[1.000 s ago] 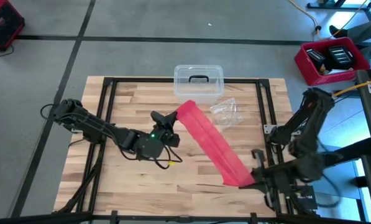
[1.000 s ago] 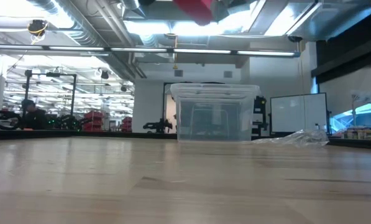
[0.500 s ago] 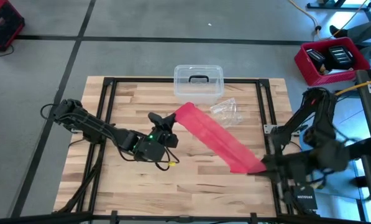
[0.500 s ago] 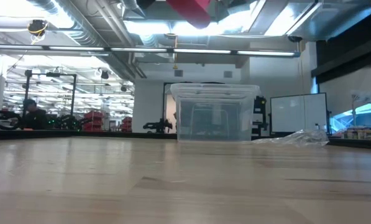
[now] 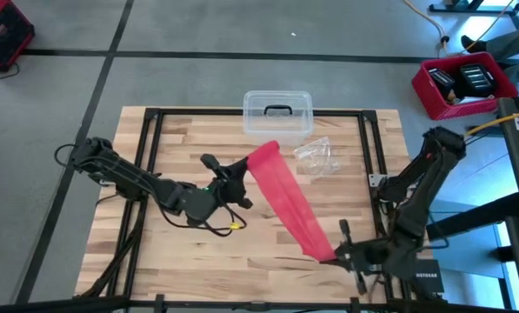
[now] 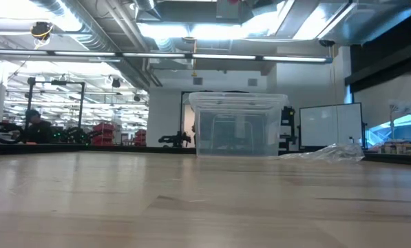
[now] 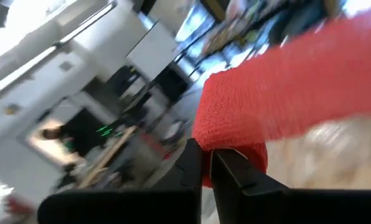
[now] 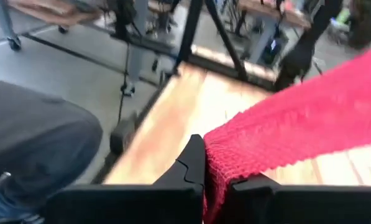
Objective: Roll bandage
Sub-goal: Roll the red bandage
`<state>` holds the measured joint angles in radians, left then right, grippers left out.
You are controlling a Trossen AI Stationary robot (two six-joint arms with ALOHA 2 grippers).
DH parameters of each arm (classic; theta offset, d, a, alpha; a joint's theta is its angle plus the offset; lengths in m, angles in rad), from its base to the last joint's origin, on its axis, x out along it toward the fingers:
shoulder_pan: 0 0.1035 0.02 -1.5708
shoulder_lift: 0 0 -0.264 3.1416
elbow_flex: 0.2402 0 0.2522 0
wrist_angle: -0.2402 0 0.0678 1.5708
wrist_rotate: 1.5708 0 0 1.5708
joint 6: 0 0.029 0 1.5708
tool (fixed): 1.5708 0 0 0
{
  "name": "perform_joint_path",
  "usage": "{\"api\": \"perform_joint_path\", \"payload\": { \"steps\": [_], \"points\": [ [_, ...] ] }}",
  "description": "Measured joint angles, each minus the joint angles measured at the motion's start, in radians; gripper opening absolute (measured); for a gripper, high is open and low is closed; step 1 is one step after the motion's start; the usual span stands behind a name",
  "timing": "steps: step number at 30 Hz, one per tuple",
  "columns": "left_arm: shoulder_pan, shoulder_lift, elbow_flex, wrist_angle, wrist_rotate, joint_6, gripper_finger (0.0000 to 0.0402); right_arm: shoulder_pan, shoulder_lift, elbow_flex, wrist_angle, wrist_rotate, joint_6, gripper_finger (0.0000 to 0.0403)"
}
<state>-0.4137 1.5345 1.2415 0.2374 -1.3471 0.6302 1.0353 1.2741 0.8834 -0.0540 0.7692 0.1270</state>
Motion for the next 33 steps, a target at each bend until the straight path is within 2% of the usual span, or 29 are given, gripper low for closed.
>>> {"api": "perform_joint_path", "payload": {
  "steps": [5,14,18,23,27,33],
  "points": [
    [0.000,-0.001,0.000,0.094,0.133,-0.053,0.0008,-0.067,0.021,-0.099,0.006,0.022,0.125,0.0006],
    [0.002,-0.001,0.000,0.134,0.295,-0.186,0.0006,-0.189,0.028,-0.135,0.006,0.028,0.136,0.0008],
    [-0.005,-0.002,0.000,0.184,0.322,-0.152,0.0009,-0.228,0.028,-0.135,0.004,0.020,0.159,0.0008],
    [-0.005,-0.001,0.000,0.202,0.324,-0.126,0.0007,-0.262,0.037,-0.135,-0.004,-0.021,0.341,0.0018],
    [-0.005,-0.001,0.000,0.197,0.324,-0.130,0.0010,-0.282,0.072,-0.135,-0.005,-0.047,0.367,0.0062],
    [-0.006,-0.001,0.000,0.191,0.324,-0.130,0.0012,-0.283,0.057,-0.111,-0.050,-0.090,0.367,0.0170]
  ]
}}
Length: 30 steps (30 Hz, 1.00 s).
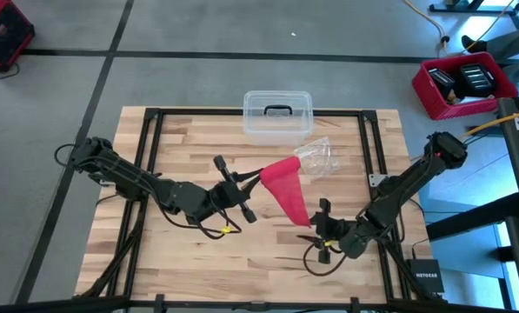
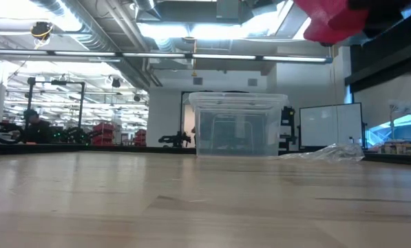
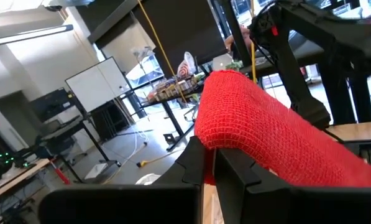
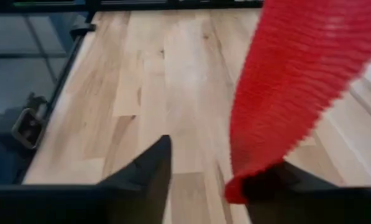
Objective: Roll bandage
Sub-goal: Roll the red bandage
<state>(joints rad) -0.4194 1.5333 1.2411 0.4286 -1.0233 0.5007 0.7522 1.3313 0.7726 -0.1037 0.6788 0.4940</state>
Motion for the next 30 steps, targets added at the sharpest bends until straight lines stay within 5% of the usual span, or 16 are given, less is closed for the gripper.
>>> {"api": "perform_joint_path", "payload": {
  "steps": [6,14,19,26,30],
  "points": [
    [0.000,0.000,0.000,0.001,0.015,0.000,0.0012,0.001,-0.107,0.099,-0.171,-0.148,0.033,0.0244],
    [-0.003,0.000,0.000,-0.001,0.034,-0.007,0.0013,0.000,-0.111,0.082,-0.187,0.015,0.062,0.0265],
    [-0.003,0.000,0.000,0.001,0.040,-0.015,0.0013,-0.020,-0.083,0.067,-0.283,-0.034,0.180,0.0264],
    [0.017,0.007,0.000,-0.001,0.271,-0.088,0.0013,-0.020,-0.082,0.076,-0.284,-0.238,0.124,0.0264],
    [0.021,0.007,0.000,-0.006,0.338,-0.097,0.0013,-0.019,-0.085,0.112,-0.279,-0.049,0.099,0.0264]
  ]
}}
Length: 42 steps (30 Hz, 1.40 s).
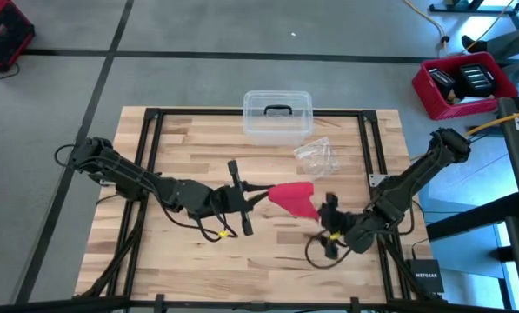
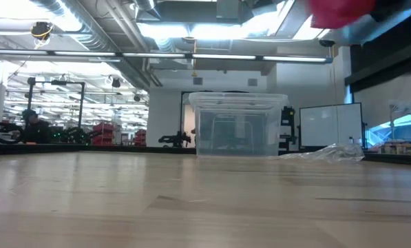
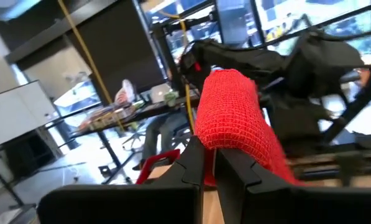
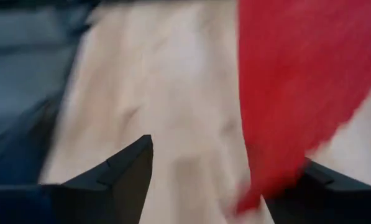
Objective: Roll bandage
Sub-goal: Roll the red bandage
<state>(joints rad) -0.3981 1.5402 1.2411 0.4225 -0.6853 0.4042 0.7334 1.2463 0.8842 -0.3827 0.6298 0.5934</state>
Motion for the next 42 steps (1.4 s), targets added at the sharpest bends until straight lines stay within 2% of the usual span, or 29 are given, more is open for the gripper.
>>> {"api": "perform_joint_path", "payload": {
  "steps": [2,3,9,18,21,24,26,29,32,36,38,42],
  "points": [
    [0.000,0.000,0.000,-0.018,0.009,0.000,0.0013,-0.002,0.000,0.014,-0.002,0.120,-0.010,0.0264],
    [-0.001,0.000,0.000,-0.034,0.010,-0.003,0.0013,-0.002,0.000,0.021,-0.004,0.146,-0.027,0.0264],
    [-0.009,0.000,0.000,-0.143,0.010,-0.066,0.0013,0.000,0.000,0.089,-0.076,0.005,-0.101,0.0264],
    [-0.017,0.000,0.000,-0.089,0.010,-0.045,0.0013,0.068,-0.015,0.201,-0.391,0.019,0.020,0.0264],
    [-0.021,0.000,0.000,-0.094,0.010,-0.042,0.0013,0.131,-0.023,0.190,-0.384,0.135,0.024,0.0264],
    [-0.021,0.000,0.000,-0.091,0.010,-0.048,0.0013,0.213,-0.033,0.125,-0.373,0.342,0.035,0.0264],
    [-0.022,0.000,0.000,-0.094,0.010,-0.048,0.0013,0.255,-0.059,0.066,-0.306,0.449,0.054,0.0264],
    [-0.022,0.000,0.000,-0.100,0.010,-0.053,0.0013,0.267,-0.083,-0.016,-0.122,0.507,0.009,0.0264],
    [-0.022,0.002,0.000,-0.099,0.010,-0.052,0.0013,0.227,-0.084,-0.060,0.120,0.474,-0.179,0.0264],
    [-0.020,0.007,0.000,-0.102,0.010,-0.054,0.0013,0.145,-0.084,-0.064,0.334,0.277,-0.408,0.0264],
    [-0.020,0.011,0.000,-0.100,0.010,-0.056,0.0013,0.107,-0.084,-0.063,0.376,0.242,-0.470,0.0264],
    [-0.025,0.012,0.000,-0.100,0.010,-0.051,0.0013,0.038,-0.084,-0.063,0.392,0.192,-0.494,0.0264]
  ]
}}
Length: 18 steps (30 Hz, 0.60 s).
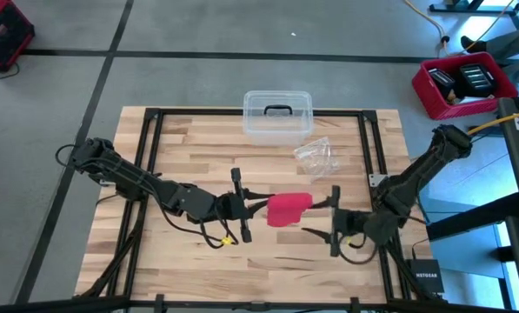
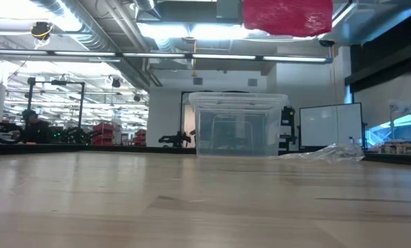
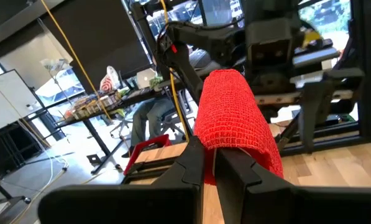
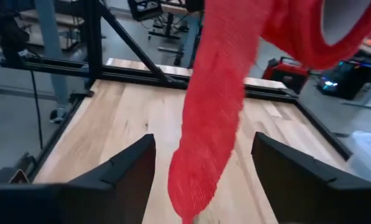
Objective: Roll bandage
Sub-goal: Roll the red bandage
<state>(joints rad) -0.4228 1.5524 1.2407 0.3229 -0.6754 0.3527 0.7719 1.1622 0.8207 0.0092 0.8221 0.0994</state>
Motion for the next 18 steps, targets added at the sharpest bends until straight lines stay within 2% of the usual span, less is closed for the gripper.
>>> {"api": "perform_joint_path", "payload": {
  "steps": [6,14,18],
  "points": [
    [0.000,0.000,0.000,0.000,0.000,0.018,0.0013,-0.048,0.000,0.000,0.071,-0.076,-0.032,0.0234],
    [0.000,0.000,0.000,0.001,0.000,0.017,0.0013,-0.048,0.000,0.000,0.193,-0.070,-0.142,0.0157],
    [0.000,0.000,0.000,0.001,0.000,0.017,0.0013,-0.048,0.000,0.000,0.221,-0.073,-0.157,0.0103]
  ]
}}
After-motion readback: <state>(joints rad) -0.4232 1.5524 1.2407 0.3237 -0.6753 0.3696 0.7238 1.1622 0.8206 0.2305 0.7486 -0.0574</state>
